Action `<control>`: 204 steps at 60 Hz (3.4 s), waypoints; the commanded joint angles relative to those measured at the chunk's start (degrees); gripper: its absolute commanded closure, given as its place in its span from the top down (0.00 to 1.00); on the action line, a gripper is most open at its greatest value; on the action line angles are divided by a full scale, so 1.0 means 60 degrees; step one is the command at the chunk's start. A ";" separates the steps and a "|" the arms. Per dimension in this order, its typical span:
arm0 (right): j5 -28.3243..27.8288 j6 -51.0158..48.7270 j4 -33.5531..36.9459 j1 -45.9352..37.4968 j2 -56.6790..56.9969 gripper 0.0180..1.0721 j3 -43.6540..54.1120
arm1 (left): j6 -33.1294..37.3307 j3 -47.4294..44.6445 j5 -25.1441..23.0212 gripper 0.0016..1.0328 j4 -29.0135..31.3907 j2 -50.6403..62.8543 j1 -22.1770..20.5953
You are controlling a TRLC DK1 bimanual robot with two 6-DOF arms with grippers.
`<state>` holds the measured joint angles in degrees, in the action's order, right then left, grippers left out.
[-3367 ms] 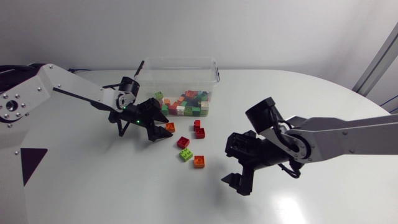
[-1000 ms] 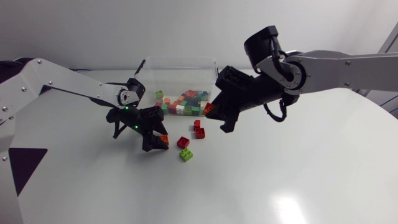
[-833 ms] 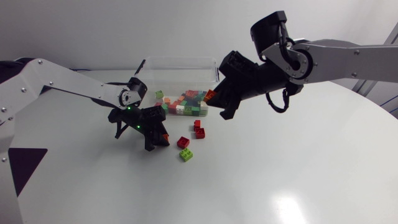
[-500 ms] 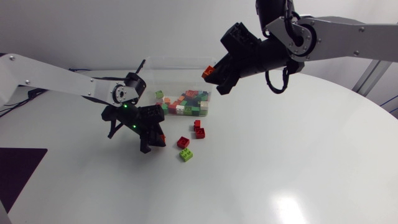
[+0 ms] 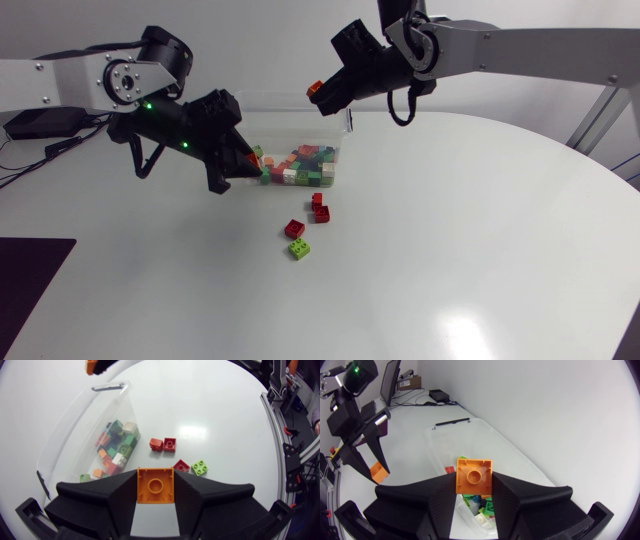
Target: Place the duplo bricks in the container
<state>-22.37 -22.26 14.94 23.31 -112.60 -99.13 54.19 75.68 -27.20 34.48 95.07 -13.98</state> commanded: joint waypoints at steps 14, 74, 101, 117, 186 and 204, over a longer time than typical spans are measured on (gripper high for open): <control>0.0696 0.0532 0.0074 0.0173 -0.2079 0.27 -0.2067 | -0.1679 0.1068 -0.0784 0.31 -0.1264 0.0196 0.0616; 0.0096 -0.1343 -0.0175 -0.0164 0.2565 0.91 0.4378 | -0.5033 0.3837 0.0403 0.58 -0.5439 0.4312 0.0806; -0.0666 -0.3936 0.0703 0.0246 0.1657 0.91 0.5521 | -0.3598 0.1273 -0.0637 0.95 -0.5366 0.2115 0.0923; -0.0783 -0.4669 0.1128 0.0216 0.0236 0.91 0.4715 | -0.0038 -0.0924 -0.2175 0.94 -0.3007 0.0313 0.1041; -0.1413 -0.5430 0.2154 0.0099 -0.2635 0.73 0.1786 | 0.4298 0.0468 -0.2146 0.93 -0.0517 0.4532 -0.0322; -0.1472 -0.5621 0.2608 0.0260 -0.2694 0.31 0.1683 | 0.4298 0.0878 -0.2117 0.92 -0.0473 0.4986 -0.0351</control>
<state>-30.48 -54.28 29.23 24.32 -127.85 -88.82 78.11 79.29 -39.81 30.98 123.09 -15.84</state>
